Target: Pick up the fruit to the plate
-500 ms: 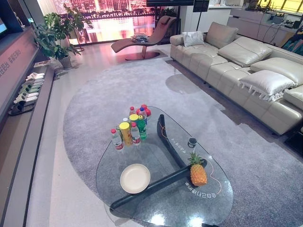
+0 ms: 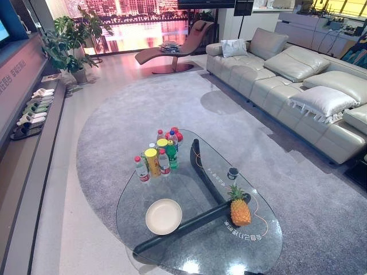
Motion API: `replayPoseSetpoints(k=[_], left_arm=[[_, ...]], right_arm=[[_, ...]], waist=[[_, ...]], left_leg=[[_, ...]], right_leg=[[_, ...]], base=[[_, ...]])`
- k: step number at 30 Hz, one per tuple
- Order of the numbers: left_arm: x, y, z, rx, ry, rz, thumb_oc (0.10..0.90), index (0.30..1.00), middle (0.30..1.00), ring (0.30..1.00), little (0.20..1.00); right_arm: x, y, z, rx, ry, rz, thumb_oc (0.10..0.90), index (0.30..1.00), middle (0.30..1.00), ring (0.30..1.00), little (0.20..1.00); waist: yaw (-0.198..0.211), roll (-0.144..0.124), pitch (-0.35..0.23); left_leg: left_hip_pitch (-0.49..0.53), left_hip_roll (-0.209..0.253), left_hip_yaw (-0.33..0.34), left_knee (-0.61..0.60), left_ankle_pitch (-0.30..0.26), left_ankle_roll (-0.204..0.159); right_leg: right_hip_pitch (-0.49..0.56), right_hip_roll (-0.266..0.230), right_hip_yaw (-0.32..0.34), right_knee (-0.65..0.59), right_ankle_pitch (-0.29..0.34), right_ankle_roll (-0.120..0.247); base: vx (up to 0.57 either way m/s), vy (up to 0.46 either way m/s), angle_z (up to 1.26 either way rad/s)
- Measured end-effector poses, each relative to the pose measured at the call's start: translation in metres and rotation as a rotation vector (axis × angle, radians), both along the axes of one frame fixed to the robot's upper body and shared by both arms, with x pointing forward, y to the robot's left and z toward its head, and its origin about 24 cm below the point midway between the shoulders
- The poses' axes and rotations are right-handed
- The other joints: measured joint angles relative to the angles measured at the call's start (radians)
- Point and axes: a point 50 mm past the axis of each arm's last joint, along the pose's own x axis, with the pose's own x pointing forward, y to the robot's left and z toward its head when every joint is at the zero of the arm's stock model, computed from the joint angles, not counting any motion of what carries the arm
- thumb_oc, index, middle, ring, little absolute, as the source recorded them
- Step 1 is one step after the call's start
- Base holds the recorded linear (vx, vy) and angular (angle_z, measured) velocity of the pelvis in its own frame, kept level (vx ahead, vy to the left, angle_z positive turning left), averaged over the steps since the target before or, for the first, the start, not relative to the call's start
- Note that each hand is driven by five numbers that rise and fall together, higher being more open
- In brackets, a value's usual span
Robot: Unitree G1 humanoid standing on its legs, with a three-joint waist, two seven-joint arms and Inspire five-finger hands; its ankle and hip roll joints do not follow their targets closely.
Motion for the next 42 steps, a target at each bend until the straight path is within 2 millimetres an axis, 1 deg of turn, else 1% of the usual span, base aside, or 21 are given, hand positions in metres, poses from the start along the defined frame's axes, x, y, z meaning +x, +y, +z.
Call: replayPoseSetpoints(k=[6, 9, 12, 13, 16, 18, 20, 22, 23, 24, 26, 27, 28, 29, 31, 35, 37, 38, 42], left_arm=[[0.000, 0.000, 0.000, 0.002, -0.001, 0.005, 0.800, 0.900, 0.900, 0.900, 0.900], [0.004, 0.001, 0.001, 0.000, -0.014, 0.022, 0.800, 0.900, 0.900, 0.900, 0.900], [0.010, 0.003, 0.002, 0.002, -0.028, 0.032, 0.800, 0.900, 0.900, 0.900, 0.900], [0.012, 0.004, 0.002, 0.003, -0.035, 0.039, 0.800, 0.900, 0.900, 0.900, 0.900], [0.026, 0.009, 0.005, 0.009, -0.079, 0.063, 0.800, 0.900, 0.900, 0.900, 0.900], [0.039, 0.012, 0.008, 0.014, -0.111, 0.071, 0.800, 0.900, 0.900, 0.900, 0.900], [0.047, 0.015, 0.011, 0.017, -0.137, 0.074, 0.800, 0.900, 0.900, 0.900, 0.900], [0.059, 0.016, 0.014, 0.025, -0.185, 0.072, 0.800, 0.900, 0.900, 0.900, 0.900], [0.060, 0.017, 0.015, 0.025, -0.190, 0.070, 0.800, 0.900, 0.900, 0.900, 0.900], [0.064, 0.017, 0.016, 0.023, -0.200, 0.079, 0.800, 0.900, 0.900, 0.900, 0.900], [0.068, 0.018, 0.017, 0.019, -0.220, 0.091, 0.800, 0.900, 0.900, 0.900, 0.900], [0.068, 0.017, 0.017, 0.016, -0.221, 0.094, 0.800, 0.900, 0.900, 0.900, 0.900], [0.068, 0.017, 0.017, 0.016, -0.221, 0.094, 0.800, 0.900, 0.900, 0.900, 0.900], [0.067, 0.018, 0.018, 0.018, -0.225, 0.094, 0.800, 0.900, 0.900, 0.900, 0.900], [0.073, 0.019, 0.020, 0.016, -0.248, 0.086, 0.800, 0.900, 0.900, 0.900, 0.900], [0.077, 0.022, 0.022, 0.009, -0.271, 0.074, 0.800, 0.900, 0.900, 0.900, 0.900], [0.081, 0.026, 0.025, 0.007, -0.293, 0.066, 0.800, 0.900, 0.900, 0.900, 0.900], [0.084, 0.028, 0.027, 0.008, -0.306, 0.052, 0.800, 0.900, 0.900, 0.900, 0.900], [0.099, 0.030, 0.035, -0.006, -0.394, 0.062, 0.800, 0.900, 0.900, 0.900, 0.900]], right_arm=[[0.001, -0.003, 0.000, -0.064, -0.030, -0.015, 0.800, 0.900, 0.900, 0.900, 0.900], [0.004, -0.006, 0.002, -0.117, -0.066, -0.028, 0.800, 0.900, 0.900, 0.900, 0.900], [0.008, -0.009, 0.003, -0.157, -0.095, -0.037, 0.800, 0.900, 0.900, 0.900, 0.900], [0.012, -0.009, 0.004, -0.175, -0.115, -0.049, 0.800, 0.900, 0.900, 0.900, 0.900], [0.025, -0.014, 0.009, -0.218, -0.174, -0.106, 0.800, 0.900, 0.900, 0.900, 0.900], [0.036, -0.018, 0.013, -0.239, -0.224, -0.151, 0.800, 0.900, 0.900, 0.900, 0.900], [0.047, -0.021, 0.019, -0.254, -0.285, -0.182, 0.800, 0.900, 0.900, 0.900, 0.900], [0.071, -0.025, 0.029, -0.267, -0.378, -0.201, 0.800, 0.900, 0.900, 0.900, 0.900], [0.077, -0.025, 0.032, -0.267, -0.407, -0.214, 0.800, 0.900, 0.900, 0.900, 0.900], [0.090, -0.024, 0.040, -0.264, -0.475, -0.239, 0.800, 0.900, 0.900, 0.900, 0.900], [0.111, -0.022, 0.052, -0.253, -0.567, -0.261, 0.800, 0.900, 0.900, 0.900, 0.900], [0.121, -0.021, 0.059, -0.254, -0.608, -0.270, 0.800, 0.900, 0.900, 0.900, 0.900], [0.121, -0.021, 0.059, -0.254, -0.608, -0.270, 0.800, 0.900, 0.900, 0.900, 0.900], [0.132, -0.021, 0.069, -0.258, -0.669, -0.283, 0.800, 0.900, 0.900, 0.900, 0.900], [0.149, -0.024, 0.084, -0.262, -0.745, -0.285, 0.800, 0.900, 0.900, 0.900, 0.900], [0.170, -0.033, 0.111, -0.289, -0.872, -0.321, 0.800, 0.900, 0.900, 0.900, 0.900], [0.178, -0.036, 0.125, -0.296, -0.934, -0.336, 0.800, 0.900, 0.900, 0.900, 0.900], [0.182, -0.038, 0.133, -0.299, -0.968, -0.351, 0.800, 0.900, 0.900, 0.900, 0.900], [0.197, -0.044, 0.161, -0.316, -1.081, -0.392, 0.800, 0.900, 0.900, 0.900, 0.900]], waist=[[0.000, -0.004, 0.010], [0.000, -0.009, 0.034], [0.001, -0.014, 0.060], [0.003, -0.023, 0.071], [0.014, -0.040, 0.104], [0.026, -0.051, 0.143], [0.028, -0.056, 0.167], [0.028, -0.056, 0.203], [0.028, -0.055, 0.211], [0.028, -0.052, 0.218], [0.028, -0.050, 0.249], [0.030, -0.047, 0.251], [0.030, -0.047, 0.251], [0.030, -0.049, 0.255], [0.031, -0.052, 0.291], [0.032, -0.058, 0.324], [0.031, -0.059, 0.352], [0.031, -0.060, 0.356], [0.031, -0.058, 0.402]], left_leg=[[-0.015, 0.000, 0.002, 0.000, -0.001, -0.001], [-0.023, 0.000, 0.002, 0.001, -0.001, -0.001], [-0.031, 0.000, 0.003, 0.005, 0.002, 0.004], [-0.046, 0.001, 0.003, 0.013, 0.001, 0.004], [-0.104, 0.003, -0.004, 0.050, -0.006, 0.003], [-0.121, 0.001, -0.008, 0.060, -0.006, 0.003], [-0.150, 0.000, -0.036, 0.076, -0.007, 0.003], [-0.176, -0.002, -0.039, 0.093, -0.007, 0.004], [-0.183, -0.002, -0.040, 0.099, -0.007, 0.004], [-0.205, -0.001, -0.046, 0.107, -0.008, 0.003], [-0.209, -0.001, -0.048, 0.112, -0.007, 0.002], [-0.213, -0.001, -0.050, 0.115, -0.007, 0.002], [-0.213, -0.001, -0.050, 0.115, -0.007, 0.002], [-0.239, 0.000, -0.053, 0.129, -0.009, 0.001], [-0.250, 0.000, -0.056, 0.148, -0.012, 0.003], [-0.276, -0.005, -0.057, 0.171, -0.018, 0.010], [-0.281, -0.007, -0.057, 0.186, -0.022, 0.012], [-0.300, -0.009, -0.057, 0.197, -0.025, 0.013], [-0.363, -0.013, -0.058, 0.249, -0.031, 0.021]], right_leg=[[-0.016, 0.000, 0.002, 0.000, -0.002, -0.001], [-0.024, 0.001, 0.003, 0.002, 0.000, 0.002], [-0.032, 0.002, 0.004, 0.006, 0.004, -0.002], [-0.042, 0.002, 0.004, 0.007, 0.003, 0.000], [-0.098, 0.006, 0.010, 0.031, 0.005, -0.004], [-0.111, 0.007, 0.009, 0.036, 0.011, -0.008], [-0.129, 0.006, 0.007, 0.041, 0.012, -0.008], [-0.156, 0.004, 0.006, 0.057, 0.014, -0.008], [-0.159, 0.003, 0.006, 0.059, 0.014, -0.008], [-0.179, 0.002, 0.004, 0.067, 0.011, -0.004], [-0.183, 0.003, 0.004, 0.072, 0.012, -0.005], [-0.185, 0.004, 0.002, 0.073, 0.012, -0.004], [-0.185, 0.004, 0.002, 0.073, 0.012, -0.004], [-0.210, 0.002, 0.000, 0.088, 0.010, -0.004], [-0.219, -0.001, -0.002, 0.107, 0.010, -0.006], [-0.246, -0.008, -0.003, 0.131, 0.007, -0.003], [-0.251, -0.012, -0.003, 0.147, 0.003, -0.003], [-0.272, -0.015, -0.001, 0.161, 0.000, -0.002], [-0.334, -0.026, 0.001, 0.215, -0.006, -0.004]], base=[[0.01, -0.002, 0.00], [0.00, 0.000, 0.00], [-0.02, -0.028, 0.00], [-0.06, -0.061, -0.06], [-0.08, -0.042, -0.07], [-0.09, -0.034, -0.06], [-0.09, -0.038, 0.07], [-0.07, -0.043, 0.03], [-0.04, -0.026, 0.05], [-0.01, -0.015, 0.06], [-0.01, -0.014, 0.04], [-0.02, -0.012, 0.03], [-0.03, -0.016, 0.06], [-0.01, -0.011, 0.04], [-0.01, -0.008, 0.05], [-0.02, 0.006, 0.00], [-0.05, 0.015, -0.01], [-0.05, 0.010, 0.00], [-0.07, 0.003, 0.02]])
